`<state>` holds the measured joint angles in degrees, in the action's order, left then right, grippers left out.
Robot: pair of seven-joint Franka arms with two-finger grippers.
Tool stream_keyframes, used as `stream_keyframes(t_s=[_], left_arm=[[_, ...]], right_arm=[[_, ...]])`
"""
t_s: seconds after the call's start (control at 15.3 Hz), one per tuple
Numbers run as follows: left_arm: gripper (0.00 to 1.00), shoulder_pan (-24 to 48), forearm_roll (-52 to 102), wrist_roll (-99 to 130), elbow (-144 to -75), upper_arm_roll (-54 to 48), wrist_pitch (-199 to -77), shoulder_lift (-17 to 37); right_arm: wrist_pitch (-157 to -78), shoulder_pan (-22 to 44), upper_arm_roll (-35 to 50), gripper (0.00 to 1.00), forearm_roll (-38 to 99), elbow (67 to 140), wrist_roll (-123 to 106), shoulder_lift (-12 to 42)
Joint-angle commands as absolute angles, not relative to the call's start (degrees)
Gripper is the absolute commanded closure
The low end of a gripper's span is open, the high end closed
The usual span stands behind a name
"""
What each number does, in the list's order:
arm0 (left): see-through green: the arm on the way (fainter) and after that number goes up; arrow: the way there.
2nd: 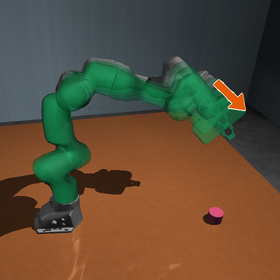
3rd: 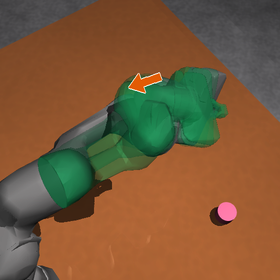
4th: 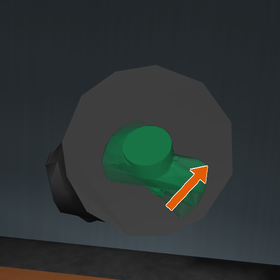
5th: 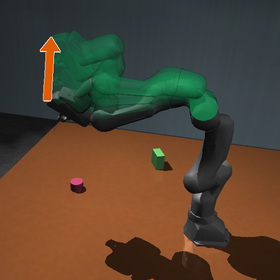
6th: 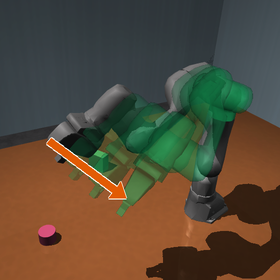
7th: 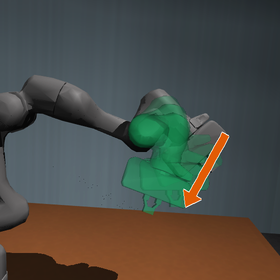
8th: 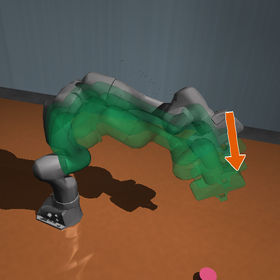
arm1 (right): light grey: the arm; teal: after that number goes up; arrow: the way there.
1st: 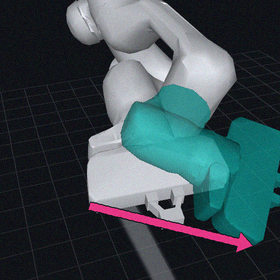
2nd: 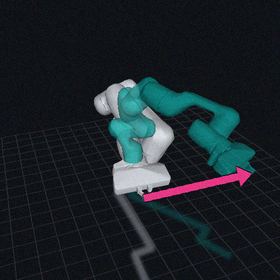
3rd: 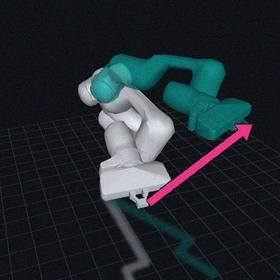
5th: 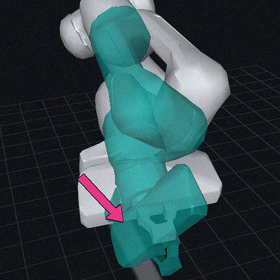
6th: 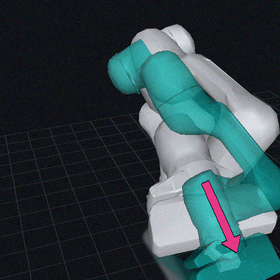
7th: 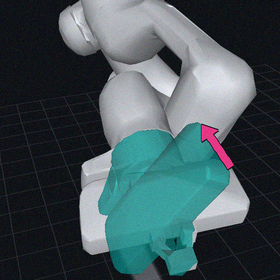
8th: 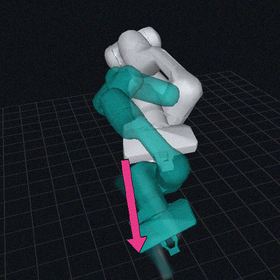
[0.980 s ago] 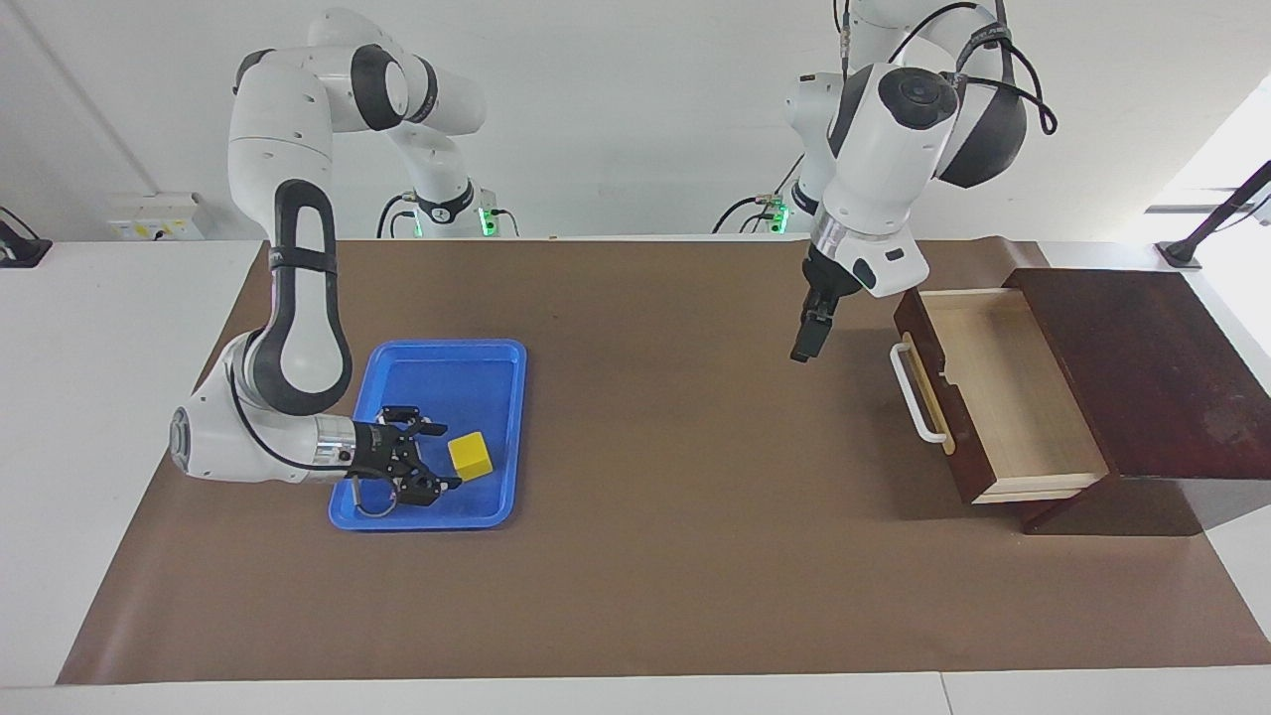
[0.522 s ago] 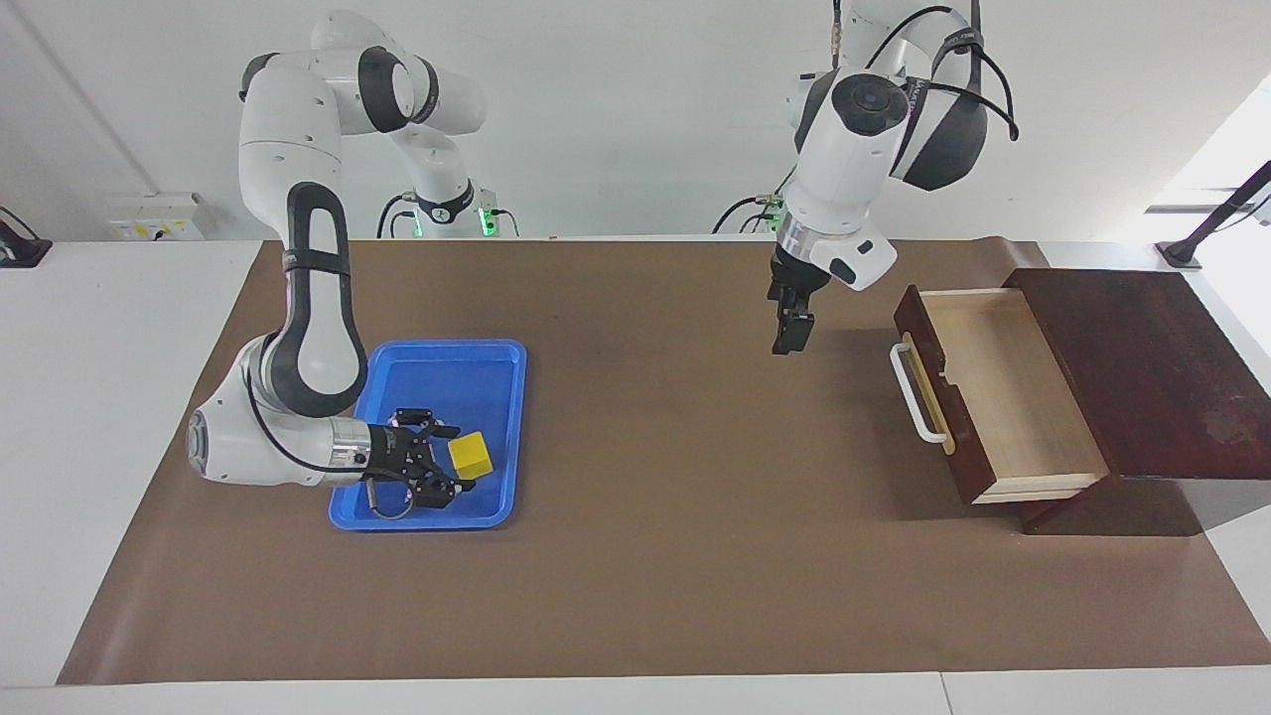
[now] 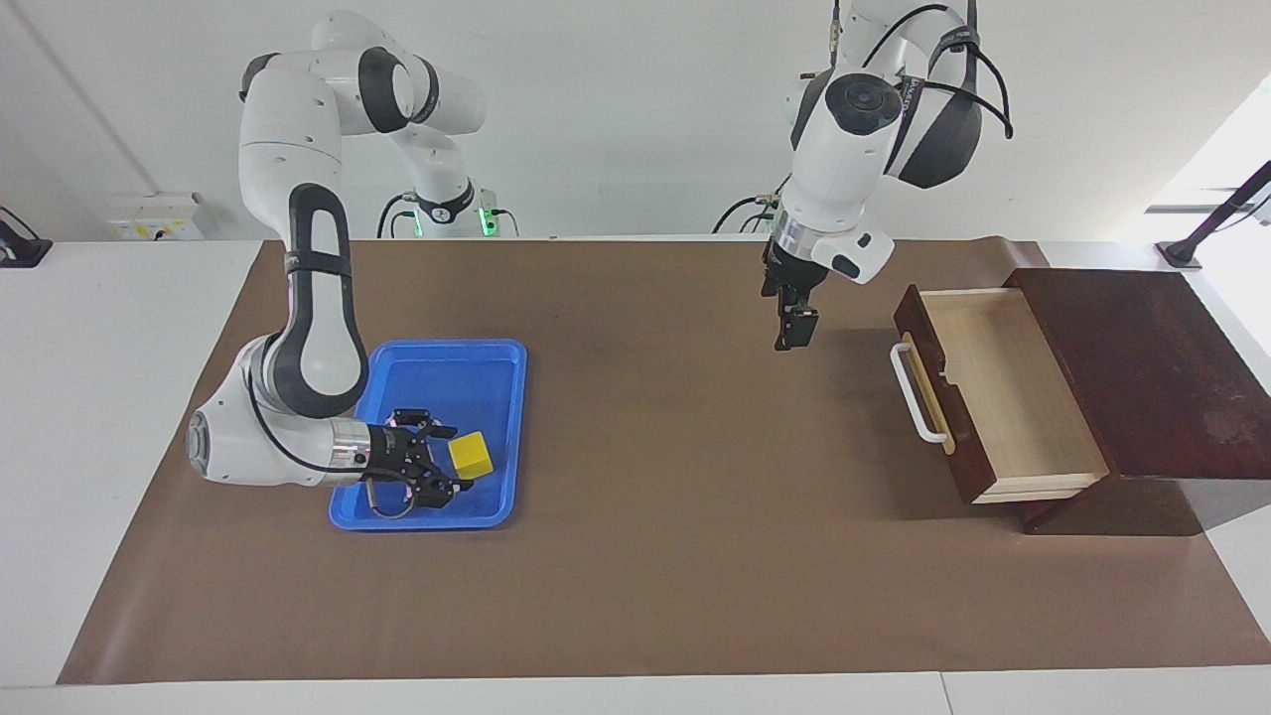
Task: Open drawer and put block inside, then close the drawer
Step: 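Grasp the yellow cube with the right gripper while the left gripper withdraws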
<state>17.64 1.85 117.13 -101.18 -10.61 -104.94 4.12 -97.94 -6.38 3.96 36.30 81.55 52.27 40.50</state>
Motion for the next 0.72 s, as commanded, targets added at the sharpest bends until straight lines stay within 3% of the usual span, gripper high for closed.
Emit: stream_keyframes(t_s=[0.0,0.07,0.26,0.65], left_arm=[[0.0,17.49,2.64,118.04,-105.02,-10.37,-107.31,1.58],[0.0,17.49,2.64,118.04,-105.46,-10.37,-107.58,1.32],[0.0,17.58,2.64,118.47,-105.73,-10.37,-107.75,1.14],[0.0,17.49,2.72,119.79,-105.73,-10.37,-108.54,1.14]], right_arm=[[-98.17,-6.5,4.13,0.19,35.33,82.0,50.63,40.52],[-98.17,-6.42,4.13,0.34,35.25,82.0,50.63,40.52],[-98.17,-6.42,4.22,1.0,35.33,82.09,50.71,40.43],[-98.44,-5.37,4.31,1.0,35.68,81.48,53.95,37.89]])
